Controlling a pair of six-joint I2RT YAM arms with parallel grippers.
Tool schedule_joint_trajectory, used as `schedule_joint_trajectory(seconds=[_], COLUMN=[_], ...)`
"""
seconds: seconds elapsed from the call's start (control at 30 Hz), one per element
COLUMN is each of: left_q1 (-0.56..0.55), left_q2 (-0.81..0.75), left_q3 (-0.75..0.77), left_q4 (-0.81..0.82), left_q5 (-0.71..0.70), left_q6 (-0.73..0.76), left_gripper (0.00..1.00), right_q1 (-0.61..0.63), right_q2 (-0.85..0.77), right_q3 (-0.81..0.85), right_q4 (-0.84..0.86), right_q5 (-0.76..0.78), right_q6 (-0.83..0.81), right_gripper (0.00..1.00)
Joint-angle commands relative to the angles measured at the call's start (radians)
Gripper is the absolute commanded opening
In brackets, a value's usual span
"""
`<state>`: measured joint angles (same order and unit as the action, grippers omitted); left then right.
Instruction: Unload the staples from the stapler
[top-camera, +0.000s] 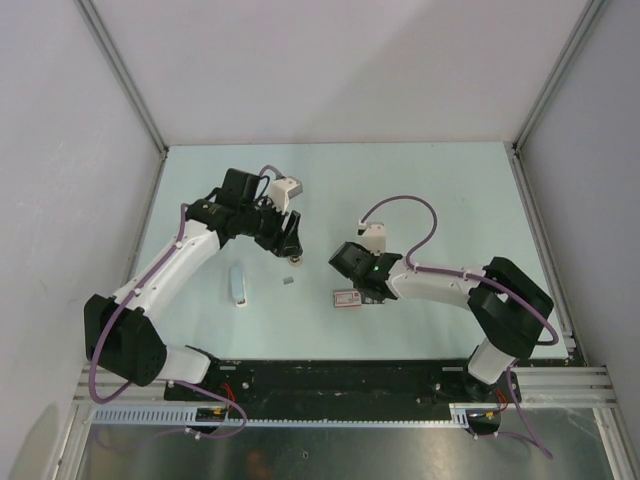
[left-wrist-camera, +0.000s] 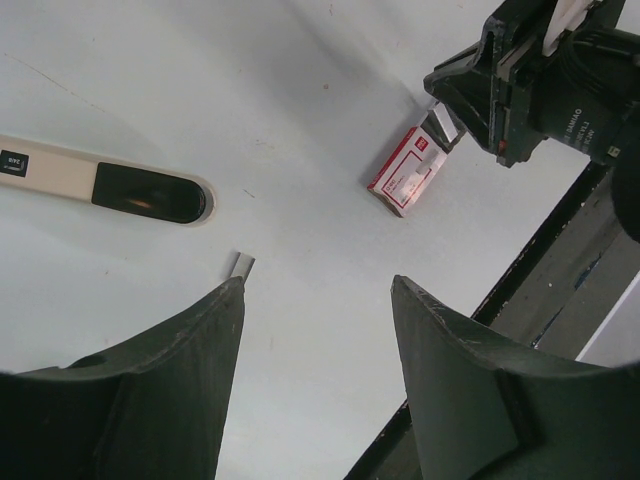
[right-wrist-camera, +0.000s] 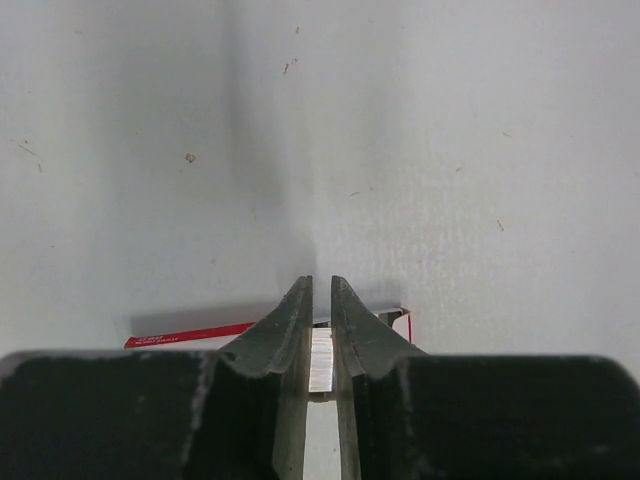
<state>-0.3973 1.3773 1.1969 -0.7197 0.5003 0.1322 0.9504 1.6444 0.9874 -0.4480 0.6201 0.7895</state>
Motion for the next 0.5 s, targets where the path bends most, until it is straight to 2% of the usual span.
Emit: schedule_joint_trajectory(seconds=[0.0, 0.47], left_q1=[-0.006, -0.007], left_q2=[-0.031, -0.033], left_q3=[-0.001, -0.006], left_q4=[0.011, 0.010], left_q5=[0.027, 0.023], left_q6=[0.046, 0.049], left_gripper=[0.65, 0.65], right_q1=[0.000, 0.014], right_q2=[0.022, 0.061], right_q3=[-0.001, -0.001], right_q4=[0.024, 0.042], right_q5=[0.006, -0.017], right_q6=[0.011, 0.019], right_gripper=[0.18, 0.14])
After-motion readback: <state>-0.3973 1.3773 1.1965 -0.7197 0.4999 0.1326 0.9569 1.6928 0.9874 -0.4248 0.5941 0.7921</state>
